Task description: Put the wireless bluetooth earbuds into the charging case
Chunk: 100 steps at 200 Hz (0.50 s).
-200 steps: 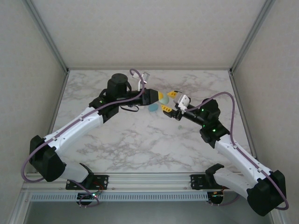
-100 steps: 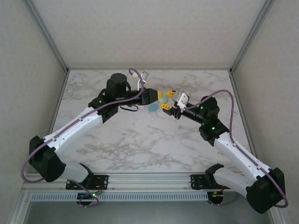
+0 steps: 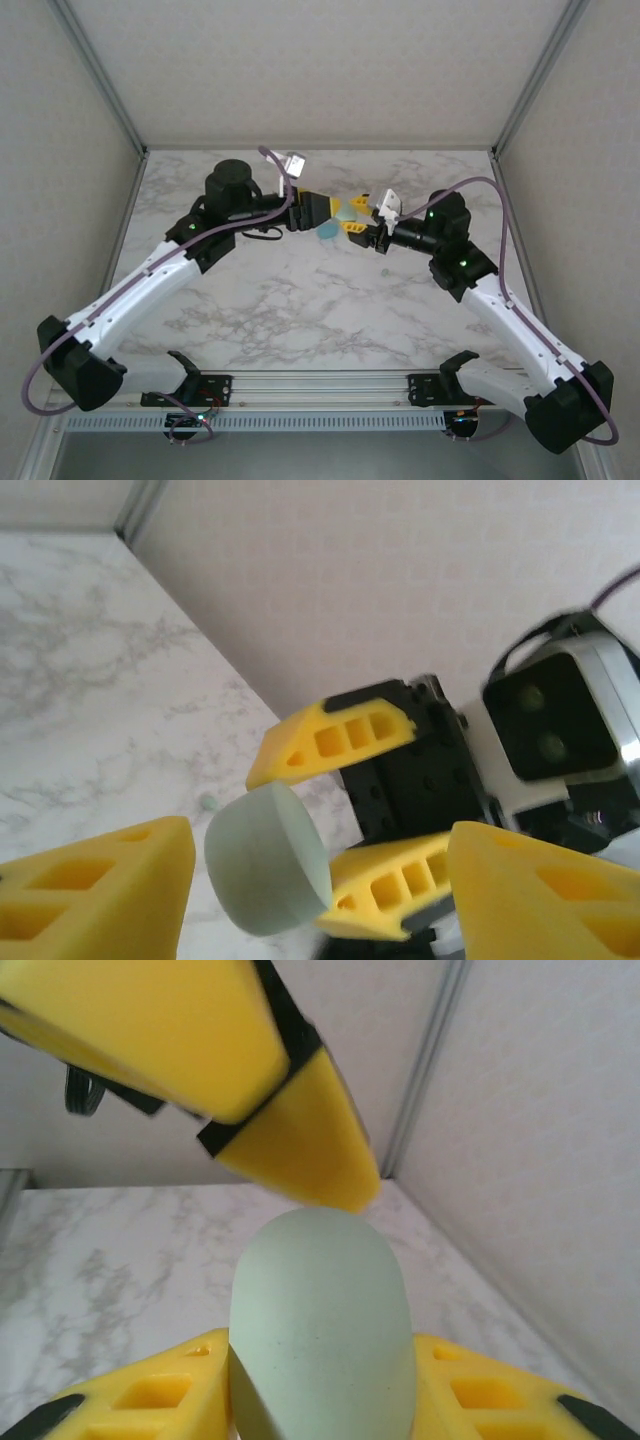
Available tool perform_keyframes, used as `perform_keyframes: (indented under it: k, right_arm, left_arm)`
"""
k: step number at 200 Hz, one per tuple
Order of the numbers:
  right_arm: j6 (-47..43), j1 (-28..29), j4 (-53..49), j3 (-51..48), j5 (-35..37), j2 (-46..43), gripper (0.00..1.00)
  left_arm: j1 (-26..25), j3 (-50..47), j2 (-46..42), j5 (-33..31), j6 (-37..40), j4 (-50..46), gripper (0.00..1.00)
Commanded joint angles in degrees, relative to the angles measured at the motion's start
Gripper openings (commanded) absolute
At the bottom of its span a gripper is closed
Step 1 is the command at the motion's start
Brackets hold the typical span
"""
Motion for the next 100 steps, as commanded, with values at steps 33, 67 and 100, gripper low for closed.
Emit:
perform_keyframes:
  k: [33,67,100]
  right_arm:
    - [0.61,-2.22,-18.98,12.31,-16.75,6.88,0.37]
    - [0.48,-2.13,-19.05,13.57,-17.14,7.51,0.37]
    - [2.15,-1.93,-17.01,12.87,-15.21,7.43,0.37]
  left_arm:
    - [0.42,-10.39,-11.06,0.23,35.13,-2.64,0.74]
    - [1.52,-8.06,-10.19,1.01,37.66,-7.52,0.72]
    - [1.95,-7.65,-9.21,1.73,37.48,-6.53,0.71]
